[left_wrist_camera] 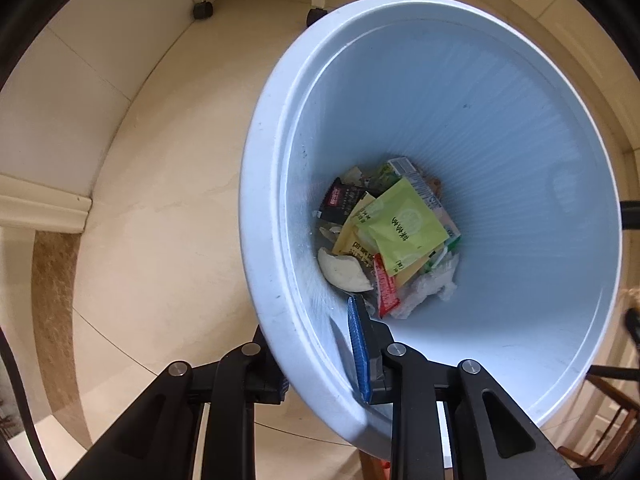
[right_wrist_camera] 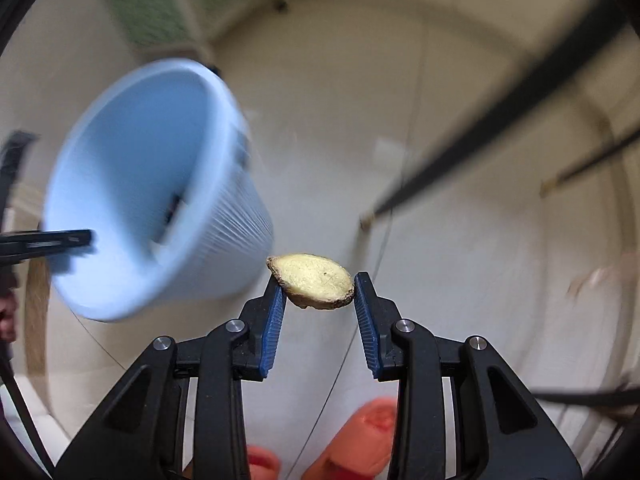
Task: Collect trash
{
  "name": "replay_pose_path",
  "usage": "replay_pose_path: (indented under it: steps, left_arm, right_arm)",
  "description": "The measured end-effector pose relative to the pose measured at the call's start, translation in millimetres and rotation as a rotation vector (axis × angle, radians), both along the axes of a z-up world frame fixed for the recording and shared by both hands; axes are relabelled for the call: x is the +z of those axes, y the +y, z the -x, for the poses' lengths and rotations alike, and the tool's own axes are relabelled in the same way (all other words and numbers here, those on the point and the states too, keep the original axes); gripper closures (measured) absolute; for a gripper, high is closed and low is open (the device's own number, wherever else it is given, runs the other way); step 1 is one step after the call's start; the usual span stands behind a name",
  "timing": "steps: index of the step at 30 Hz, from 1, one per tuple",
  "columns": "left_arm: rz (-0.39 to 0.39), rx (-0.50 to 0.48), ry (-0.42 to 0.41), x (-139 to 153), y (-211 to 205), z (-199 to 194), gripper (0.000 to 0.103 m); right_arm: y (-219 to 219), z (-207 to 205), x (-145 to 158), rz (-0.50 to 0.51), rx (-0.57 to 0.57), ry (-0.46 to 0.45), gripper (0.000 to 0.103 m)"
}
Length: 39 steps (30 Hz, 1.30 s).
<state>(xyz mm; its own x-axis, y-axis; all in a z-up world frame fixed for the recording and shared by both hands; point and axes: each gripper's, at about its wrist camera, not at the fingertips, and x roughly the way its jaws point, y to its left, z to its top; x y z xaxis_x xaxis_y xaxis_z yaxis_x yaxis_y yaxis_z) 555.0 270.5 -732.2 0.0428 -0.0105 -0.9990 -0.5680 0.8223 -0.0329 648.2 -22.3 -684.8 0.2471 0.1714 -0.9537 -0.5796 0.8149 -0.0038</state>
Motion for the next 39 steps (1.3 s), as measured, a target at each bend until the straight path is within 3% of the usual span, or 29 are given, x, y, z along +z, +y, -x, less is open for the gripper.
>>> replay_pose_path:
  steps: [3,5,12,16,18,19,21,23,24,25,34,37,39]
  left_arm:
    - [0.02,0.005,-0.016,2,3,3,0.081]
    - [0.015,-0.002,-0.023,6,3,4,0.081]
    - [0.062,0.042,-0.05,17,11,15,0.077]
    - [0.064,0.06,-0.05,25,10,21,0.077]
    - [0.076,0.072,-0.054,31,9,23,0.076]
    - [0.088,0.087,-0.062,35,10,26,0.074]
    - [0.079,0.102,-0.085,46,10,30,0.055]
    - [-0.002,0.108,-0.127,72,14,35,0.043]
    - [-0.022,0.114,-0.156,85,14,37,0.034]
    - [-0.024,0.118,-0.179,96,13,39,0.031]
    - [-0.03,0.039,-0.36,228,-23,60,0.025]
    - [-0.063,0.004,-0.453,291,-40,78,0.02]
    - [-0.094,-0.017,-0.538,338,-48,95,0.012]
  right_arm:
    - [28,12,44,-0.062,0.062,-0.086,0.07]
    - [43,13,58,-0.121,0.1,-0.082,0.07]
    - [79,18,64,-0.21,0.26,-0.018,0.068]
    - [96,26,68,-0.198,0.314,-0.039,0.05]
    - [101,22,51,-0.193,0.318,-0.06,0.047]
    - [101,23,58,-0.193,0.318,-0.069,0.044]
    - [110,18,60,-0.203,0.312,-0.082,0.035]
    - [120,11,66,-0.208,0.31,-0.089,0.034]
    - [124,8,68,-0.204,0.306,-0.096,0.032]
    - [122,9,75,-0.206,0.302,-0.099,0.029]
    - [121,34,171,-0.136,0.278,-0.2,0.018]
    - [121,53,219,-0.118,0.287,-0.271,0.014]
    - [115,66,253,-0.121,0.279,-0.333,0.012]
